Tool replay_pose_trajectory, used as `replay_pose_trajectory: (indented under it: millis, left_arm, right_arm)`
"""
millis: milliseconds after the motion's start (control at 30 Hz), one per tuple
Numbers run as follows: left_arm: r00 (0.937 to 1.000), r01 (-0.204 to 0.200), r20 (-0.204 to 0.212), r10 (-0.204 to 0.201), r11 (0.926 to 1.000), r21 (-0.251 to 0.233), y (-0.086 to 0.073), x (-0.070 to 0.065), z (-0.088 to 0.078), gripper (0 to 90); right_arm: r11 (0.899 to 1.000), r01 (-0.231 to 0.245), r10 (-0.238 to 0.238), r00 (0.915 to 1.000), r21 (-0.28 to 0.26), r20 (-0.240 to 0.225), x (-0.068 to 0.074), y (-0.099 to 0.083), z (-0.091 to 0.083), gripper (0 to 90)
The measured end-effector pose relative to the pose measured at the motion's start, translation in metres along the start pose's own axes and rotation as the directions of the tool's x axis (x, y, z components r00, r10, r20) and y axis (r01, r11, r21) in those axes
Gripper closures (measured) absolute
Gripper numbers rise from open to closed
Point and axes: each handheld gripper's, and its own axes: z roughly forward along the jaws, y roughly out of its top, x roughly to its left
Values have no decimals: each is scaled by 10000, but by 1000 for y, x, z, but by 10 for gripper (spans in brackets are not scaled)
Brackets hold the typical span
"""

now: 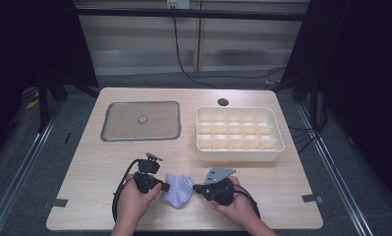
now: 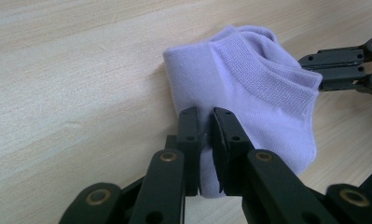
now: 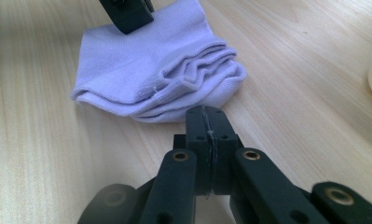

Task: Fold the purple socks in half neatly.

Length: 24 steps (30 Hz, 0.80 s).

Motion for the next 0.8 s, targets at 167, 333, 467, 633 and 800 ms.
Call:
replay_pose_trajectory:
  millis: [167,333,467,633,800]
  left_arm:
    - [10000,-15,76,14,10000,99,2,-1,-3,827]
    - [9997,-51,234,45,9997,253,5,-4,-4,847]
    - [9997,4,259,-10,9997,228,7,-4,-6,849]
    - [9995,-63,296,53,9993,357,10,-8,-7,849]
    - [9995,-222,240,211,9986,472,13,-13,-7,852]
  right_arm:
    - [10000,-3,3,10000,15,-21,0,0,0,894]
    - [10000,-83,83,10000,14,-46,-1,0,0,893]
    - [10000,11,-11,10000,16,-31,0,0,0,893]
    - [10000,22,-22,10000,-2,-18,0,0,0,893]
    - [10000,14,-14,10000,14,-23,0,0,0,893]
